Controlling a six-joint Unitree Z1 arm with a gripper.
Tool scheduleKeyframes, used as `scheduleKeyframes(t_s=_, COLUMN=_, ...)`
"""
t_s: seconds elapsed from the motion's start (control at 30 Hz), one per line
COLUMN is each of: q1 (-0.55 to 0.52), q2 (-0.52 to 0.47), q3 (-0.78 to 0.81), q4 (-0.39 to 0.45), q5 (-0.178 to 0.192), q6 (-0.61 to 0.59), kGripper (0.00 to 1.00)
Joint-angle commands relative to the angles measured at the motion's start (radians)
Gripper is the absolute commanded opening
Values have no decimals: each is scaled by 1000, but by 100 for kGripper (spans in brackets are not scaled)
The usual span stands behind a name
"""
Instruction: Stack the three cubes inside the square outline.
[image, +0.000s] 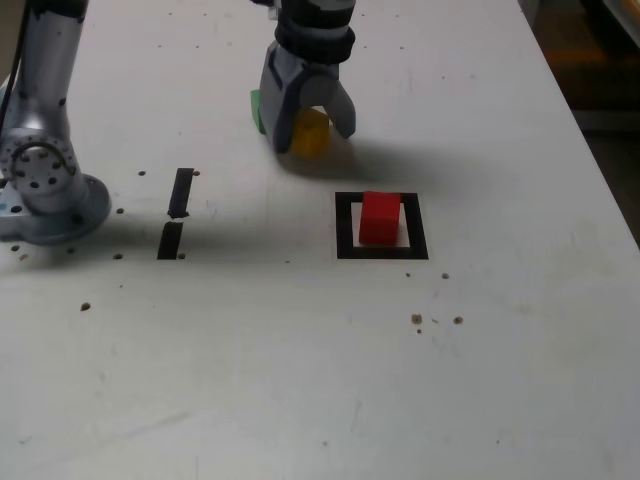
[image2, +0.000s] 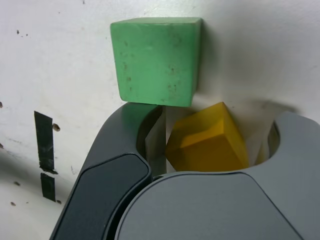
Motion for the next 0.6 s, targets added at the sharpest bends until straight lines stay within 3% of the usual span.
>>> scheduleKeyframes(t_s=0.0, q1=2, q2=-12, q3=0, q4=-6, q5=9, q6=-1, kGripper=37)
scheduleKeyframes(t_s=0.4, q1=-38, q2=-73, q3=-4, q4=-7, q5=33, q6=9, kGripper=8)
scheduleKeyframes(t_s=0.57, q1=-159, q2=-162, q3=-58, q4=95, q5=35, q6=-27, kGripper=4)
